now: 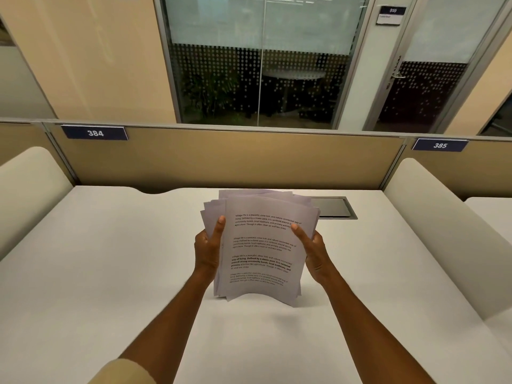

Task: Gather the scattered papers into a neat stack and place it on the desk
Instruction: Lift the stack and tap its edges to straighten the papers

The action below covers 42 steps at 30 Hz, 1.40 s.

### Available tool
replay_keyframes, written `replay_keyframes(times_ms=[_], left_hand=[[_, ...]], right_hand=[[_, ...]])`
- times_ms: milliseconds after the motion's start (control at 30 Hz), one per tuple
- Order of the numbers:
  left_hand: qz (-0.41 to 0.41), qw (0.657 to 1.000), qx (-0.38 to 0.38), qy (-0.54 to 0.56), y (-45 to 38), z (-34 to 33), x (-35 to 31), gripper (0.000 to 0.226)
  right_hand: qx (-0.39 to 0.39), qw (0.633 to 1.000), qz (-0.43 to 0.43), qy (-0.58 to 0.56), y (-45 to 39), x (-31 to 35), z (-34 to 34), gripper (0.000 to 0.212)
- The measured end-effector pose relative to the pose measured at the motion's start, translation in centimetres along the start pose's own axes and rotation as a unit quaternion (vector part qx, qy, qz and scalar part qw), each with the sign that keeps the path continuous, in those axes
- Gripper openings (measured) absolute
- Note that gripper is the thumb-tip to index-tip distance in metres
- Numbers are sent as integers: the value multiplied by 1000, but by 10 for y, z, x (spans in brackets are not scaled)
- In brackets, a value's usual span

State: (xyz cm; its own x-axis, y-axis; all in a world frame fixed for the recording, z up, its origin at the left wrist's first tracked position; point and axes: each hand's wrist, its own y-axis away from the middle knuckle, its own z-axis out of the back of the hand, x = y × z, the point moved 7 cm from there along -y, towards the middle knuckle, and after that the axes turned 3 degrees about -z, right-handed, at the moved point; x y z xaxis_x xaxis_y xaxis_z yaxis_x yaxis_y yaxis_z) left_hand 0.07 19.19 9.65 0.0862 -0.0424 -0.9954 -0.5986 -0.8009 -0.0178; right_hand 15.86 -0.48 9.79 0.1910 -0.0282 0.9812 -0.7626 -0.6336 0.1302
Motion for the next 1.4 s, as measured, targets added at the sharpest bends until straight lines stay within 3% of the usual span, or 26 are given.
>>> replay_keyframes(times_ms=[167, 467, 733, 867, 1133, 1400], left_hand=[[-25, 1000, 13, -14, -1, -4, -10, 60], [2, 998, 60, -27, 6, -12, -17, 70], [-37, 993, -82, -70, 12, -12, -54, 82], [-48, 982, -155, -100, 19, -11, -69, 81], [-66, 973, -181, -130, 27, -6, -67, 50], [-82, 975, -163, -126, 30, -7, -67, 55]], right_hand=[[-11, 1000, 23, -1, -1, 16, -2, 61], [-71, 995, 63, 8, 7, 33, -3, 61], [-187, 976, 106, 42, 15, 53, -3, 48], [-263, 954, 118, 80, 24, 63, -3, 57], [-296, 944, 104, 102, 31, 59, -1, 46], [-295, 942, 110, 118, 35, 61, -5, 46]])
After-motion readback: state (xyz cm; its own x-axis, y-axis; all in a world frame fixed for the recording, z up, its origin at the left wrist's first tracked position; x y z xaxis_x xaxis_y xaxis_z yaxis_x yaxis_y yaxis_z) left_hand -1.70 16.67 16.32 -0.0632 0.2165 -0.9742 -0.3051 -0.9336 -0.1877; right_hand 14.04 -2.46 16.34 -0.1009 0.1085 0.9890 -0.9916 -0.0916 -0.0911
